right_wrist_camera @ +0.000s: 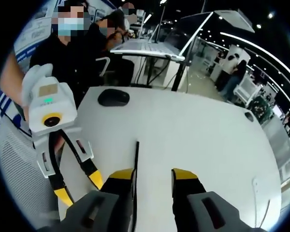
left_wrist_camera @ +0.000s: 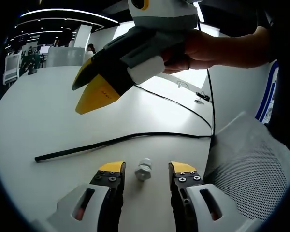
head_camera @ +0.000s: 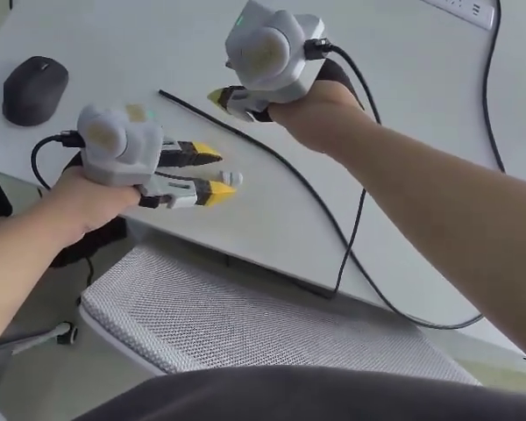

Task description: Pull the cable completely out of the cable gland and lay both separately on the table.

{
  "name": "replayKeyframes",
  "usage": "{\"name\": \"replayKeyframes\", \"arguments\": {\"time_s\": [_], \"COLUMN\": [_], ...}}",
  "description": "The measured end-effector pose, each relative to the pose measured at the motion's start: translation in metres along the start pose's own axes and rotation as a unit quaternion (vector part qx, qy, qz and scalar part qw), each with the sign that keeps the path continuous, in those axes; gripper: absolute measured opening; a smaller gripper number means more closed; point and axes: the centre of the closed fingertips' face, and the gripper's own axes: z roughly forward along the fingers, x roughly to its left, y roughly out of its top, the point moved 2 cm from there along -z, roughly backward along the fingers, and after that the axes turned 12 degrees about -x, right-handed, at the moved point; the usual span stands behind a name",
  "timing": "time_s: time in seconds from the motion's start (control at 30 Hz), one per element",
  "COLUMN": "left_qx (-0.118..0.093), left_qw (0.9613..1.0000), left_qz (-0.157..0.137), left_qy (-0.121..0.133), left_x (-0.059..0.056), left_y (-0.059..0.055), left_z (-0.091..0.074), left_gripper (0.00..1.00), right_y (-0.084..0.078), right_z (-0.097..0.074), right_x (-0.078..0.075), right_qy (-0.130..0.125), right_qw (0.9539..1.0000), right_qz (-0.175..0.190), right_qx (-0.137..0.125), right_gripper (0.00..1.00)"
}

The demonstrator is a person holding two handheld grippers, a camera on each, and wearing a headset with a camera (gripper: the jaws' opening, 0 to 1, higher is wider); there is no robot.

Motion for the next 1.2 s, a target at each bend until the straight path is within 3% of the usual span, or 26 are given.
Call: {"name": "replayKeyframes", "arguments": {"time_s": [0.33,0.67,0.87,1.0,1.2], "left_qx": [0.003,0.006,0.007,0.006,-0.004], "left_qw": [1.0000,1.0000,0.9999,0.9999,1.0000], "left_qz": [-0.002,-0.006,-0.006,-0.004,0.001], "left_qy": [0.000,-0.005,-0.011,-0.012,-0.005], "left_x": [-0.004,-0.013,-0.022,-0.028,-0.036], "left_y": [0.011,0.020,0.029,0.036,0.053], "left_z": [-0.005,-0.013,-0.020,-0.026,-0.033], "left_gripper": [0.44,0.49,0.51,0.53,0.57], "right_y": [0.009,0.012,0.010,0.000,-0.008], "right_z": [-0.040,-0.087,-0.115,-0.133,-0.167], "right_x": [-0.005,-0.012,-0.002,0.002,0.009], "right_qy": [-0.030,-0.064,-0.066,-0.075,-0.098], "right_qw": [0.9986,0.9939,0.9910,0.9856,0.9735], "right_qz": [0.028,0.053,0.069,0.101,0.150], "right_qx": [-0.032,-0.073,-0.094,-0.113,-0.143], "right_gripper": [0.30,0.36,0.40,0.44,0.50]}}
